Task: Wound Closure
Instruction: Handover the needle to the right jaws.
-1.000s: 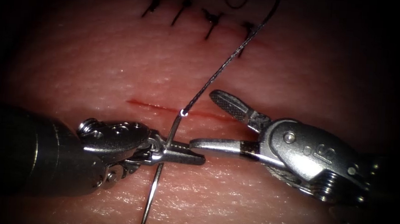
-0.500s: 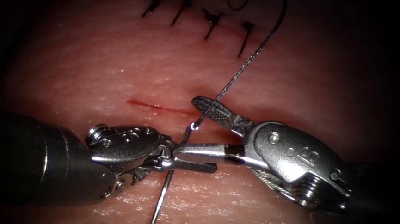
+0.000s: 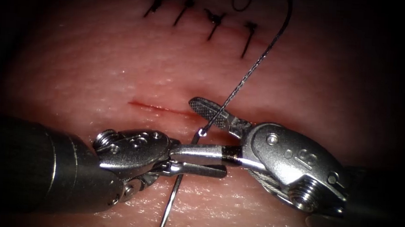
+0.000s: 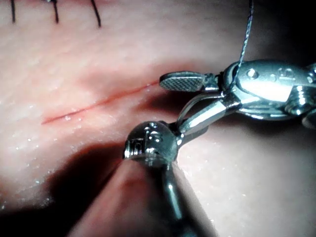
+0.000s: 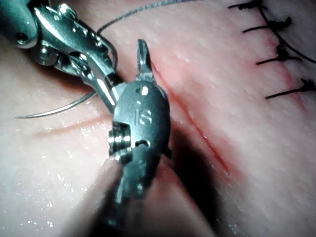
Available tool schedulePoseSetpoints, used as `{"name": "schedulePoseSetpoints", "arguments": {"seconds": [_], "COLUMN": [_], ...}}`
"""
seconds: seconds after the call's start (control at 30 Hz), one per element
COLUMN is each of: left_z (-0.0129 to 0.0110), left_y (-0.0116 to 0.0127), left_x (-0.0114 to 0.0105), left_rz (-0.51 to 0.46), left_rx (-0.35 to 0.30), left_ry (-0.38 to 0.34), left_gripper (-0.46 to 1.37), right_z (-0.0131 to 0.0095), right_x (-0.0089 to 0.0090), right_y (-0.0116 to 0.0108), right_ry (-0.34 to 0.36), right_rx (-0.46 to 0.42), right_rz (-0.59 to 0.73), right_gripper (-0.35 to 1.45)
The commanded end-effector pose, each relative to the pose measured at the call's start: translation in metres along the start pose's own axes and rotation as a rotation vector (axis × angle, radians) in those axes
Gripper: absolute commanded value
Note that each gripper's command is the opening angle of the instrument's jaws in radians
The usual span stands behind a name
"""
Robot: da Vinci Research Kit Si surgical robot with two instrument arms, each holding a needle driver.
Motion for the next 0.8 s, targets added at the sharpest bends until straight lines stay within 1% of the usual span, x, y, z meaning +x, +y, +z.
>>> {"name": "schedulePoseSetpoints", "arguments": {"seconds": [0.03, 0.43, 0.53, 0.57, 0.6, 0.63, 0.67, 0.7, 0.73, 0.77, 0.8], "left_z": [0.0000, 0.0000, 0.0000, 0.0000, 0.0000, 0.0000, 0.0000, 0.0000, 0.0000, 0.0000, 0.0000], "left_y": [0.0000, 0.0000, 0.0000, 0.0000, 0.0001, 0.0001, 0.0001, 0.0000, 0.0000, 0.0000, -0.0001], "left_x": [0.0000, -0.0001, -0.0002, -0.0003, -0.0003, -0.0003, -0.0003, -0.0002, -0.0002, -0.0002, -0.0001], "left_rz": [0.000, 0.007, -0.014, -0.037, -0.060, -0.067, -0.067, -0.067, -0.067, -0.074, -0.056], "left_rx": [-0.011, -0.027, -0.036, -0.040, -0.042, -0.043, -0.046, -0.044, -0.042, -0.032, -0.024], "left_ry": [-0.001, 0.007, 0.001, -0.003, -0.006, -0.006, -0.008, -0.007, -0.005, 0.000, 0.005], "left_gripper": [-0.35, -0.35, -0.35, -0.35, 0.00, 0.26, 0.46, 0.72, 0.80, 0.98, 1.06], "right_z": [-0.0001, -0.0007, -0.0007, -0.0007, -0.0007, -0.0007, -0.0007, -0.0008, -0.0008, -0.0008, -0.0008], "right_x": [0.0000, 0.0007, 0.0008, 0.0008, 0.0008, 0.0008, 0.0008, 0.0008, 0.0008, 0.0008, 0.0008], "right_y": [0.0000, 0.0001, 0.0001, 0.0001, 0.0001, 0.0001, 0.0001, 0.0001, 0.0001, 0.0001, 0.0001], "right_ry": [0.004, -0.004, -0.004, -0.004, -0.004, -0.004, -0.001, -0.001, -0.001, -0.001, -0.001], "right_rx": [0.008, 0.027, 0.028, 0.028, 0.028, 0.028, 0.028, 0.031, 0.031, 0.031, 0.032], "right_rz": [0.000, 0.010, 0.005, 0.005, -0.001, -0.001, -0.001, -0.007, -0.007, -0.013, -0.018], "right_gripper": [-0.35, -0.35, -0.35, -0.35, -0.35, -0.35, -0.35, -0.35, -0.35, -0.35, -0.35]}}
